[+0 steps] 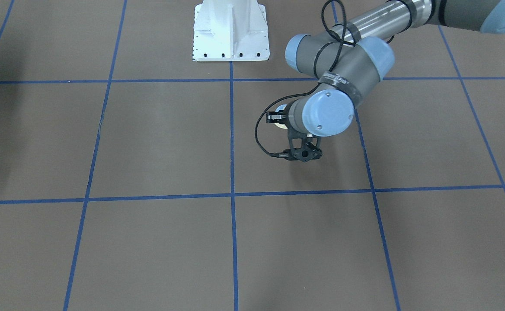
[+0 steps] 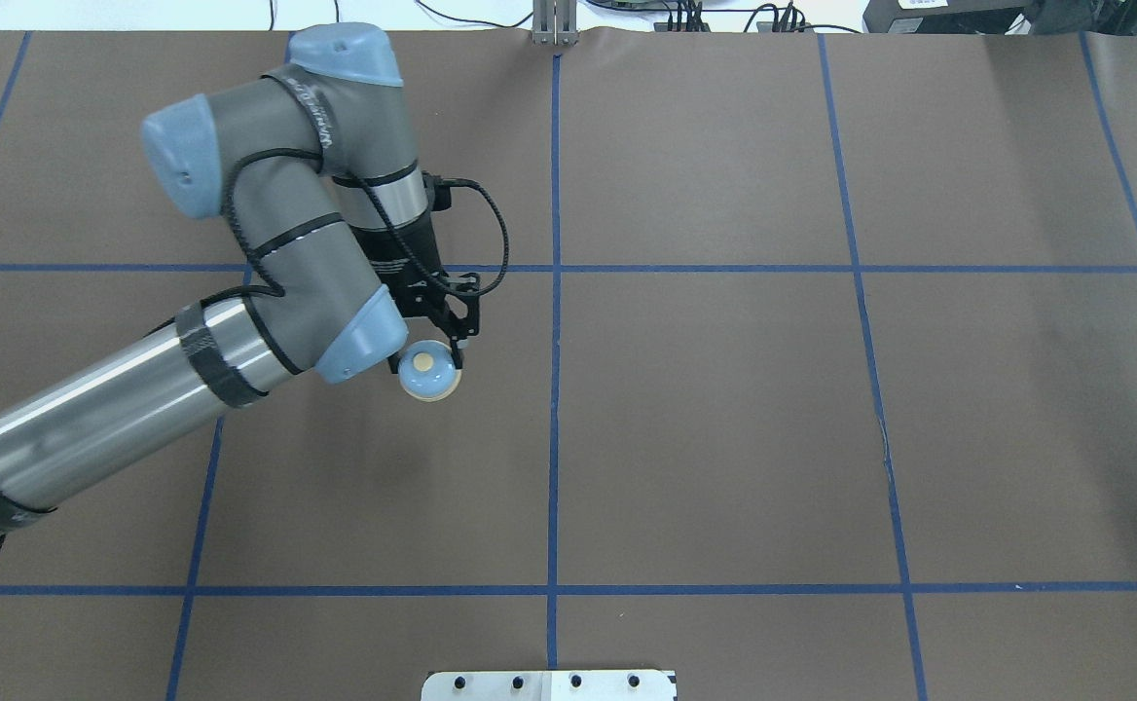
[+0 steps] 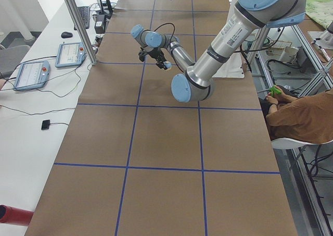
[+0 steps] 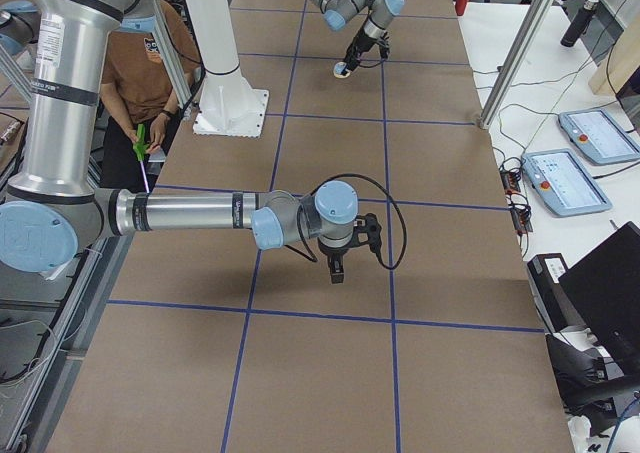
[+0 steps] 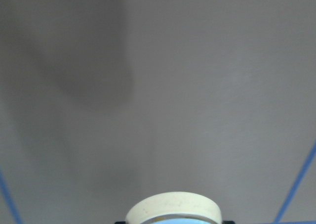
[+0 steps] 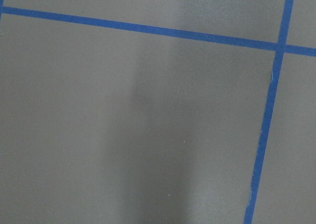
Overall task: Place and press bell with both arms
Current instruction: 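Swing the left arm in and lower the bell onto the table center, then open the left gripper and lift away while the right arm moves in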
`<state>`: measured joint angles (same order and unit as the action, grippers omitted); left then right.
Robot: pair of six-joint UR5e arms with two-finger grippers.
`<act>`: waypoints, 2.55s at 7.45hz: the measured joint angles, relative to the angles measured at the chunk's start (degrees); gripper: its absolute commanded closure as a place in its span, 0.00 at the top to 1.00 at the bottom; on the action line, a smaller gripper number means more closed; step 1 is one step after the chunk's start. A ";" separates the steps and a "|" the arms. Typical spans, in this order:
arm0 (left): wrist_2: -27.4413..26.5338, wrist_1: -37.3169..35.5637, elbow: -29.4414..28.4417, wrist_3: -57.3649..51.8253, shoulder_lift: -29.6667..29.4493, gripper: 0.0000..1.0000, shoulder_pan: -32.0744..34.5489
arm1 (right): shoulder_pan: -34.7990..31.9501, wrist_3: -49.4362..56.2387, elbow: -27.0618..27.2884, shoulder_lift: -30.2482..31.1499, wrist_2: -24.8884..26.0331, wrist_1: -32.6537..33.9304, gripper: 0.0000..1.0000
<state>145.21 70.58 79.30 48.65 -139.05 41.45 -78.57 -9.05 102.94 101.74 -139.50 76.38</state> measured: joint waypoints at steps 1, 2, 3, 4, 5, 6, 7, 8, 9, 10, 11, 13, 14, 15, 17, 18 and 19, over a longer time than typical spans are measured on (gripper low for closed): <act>-0.41 5.39 -6.33 4.84 -4.09 0.11 -1.72 | 0.00 0.00 -0.02 0.01 0.00 0.01 1.00; -1.32 8.75 -11.58 7.92 -7.71 0.14 -3.26 | 0.00 0.00 -0.11 0.03 -0.02 0.05 1.00; -2.64 10.52 -14.50 9.54 -9.77 0.20 -4.60 | 0.00 0.00 -0.42 0.03 0.01 0.06 1.00; -3.72 11.73 -15.88 10.37 -10.67 0.29 -5.56 | 0.00 0.00 -0.88 0.02 0.06 0.03 1.00; -4.23 12.83 -16.71 10.84 -11.00 0.39 -6.07 | 0.00 0.00 -1.12 -0.02 0.09 -0.02 1.00; -4.78 14.08 -17.33 11.04 -11.10 0.45 -6.48 | 0.00 0.00 -1.21 -0.04 0.10 -0.04 1.00; -5.50 15.36 -17.85 11.14 -11.11 0.72 -6.89 | 0.00 -0.02 -1.23 -0.05 0.10 -0.03 1.00; -5.87 16.20 -18.14 11.18 -11.09 1.00 -7.12 | 0.00 -0.06 -1.25 -0.05 0.10 -0.01 1.00; -6.05 16.78 -18.25 11.20 -11.02 1.00 -7.31 | 0.00 -0.08 -1.25 -0.08 0.10 -0.01 1.00; -6.23 17.41 -18.26 11.20 -10.95 1.00 -7.52 | 0.00 -0.08 -1.25 -0.11 0.10 -0.01 1.00; -6.40 17.84 -18.20 11.19 -10.92 1.00 -7.54 | 0.02 -0.09 -1.25 -0.15 0.10 -0.01 1.00; -6.54 17.92 -16.86 11.32 -10.87 1.00 -5.95 | 0.13 -0.31 -1.25 -1.48 0.09 0.15 1.00; -6.40 17.51 -14.40 11.41 -10.33 0.99 -4.08 | 0.36 -1.47 -1.25 -2.78 0.03 0.25 1.00; -6.31 16.40 -10.02 11.41 -8.50 0.99 -2.01 | 1.12 -4.43 -1.08 -4.48 -0.02 0.15 1.00; -6.26 12.60 4.11 10.92 -0.01 0.99 2.33 | 5.00 -12.51 -0.32 -9.13 0.10 0.00 1.00; -6.27 11.79 11.43 10.46 5.63 0.99 4.38 | 8.20 -19.97 0.73 -12.07 0.27 -0.10 0.98; -6.29 11.46 17.70 9.20 11.02 0.99 6.25 | 12.56 -29.62 2.16 -16.08 1.15 -0.13 0.81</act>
<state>138.92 82.04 97.00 57.85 -128.03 47.70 -66.02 -38.68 105.10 85.67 -138.35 76.25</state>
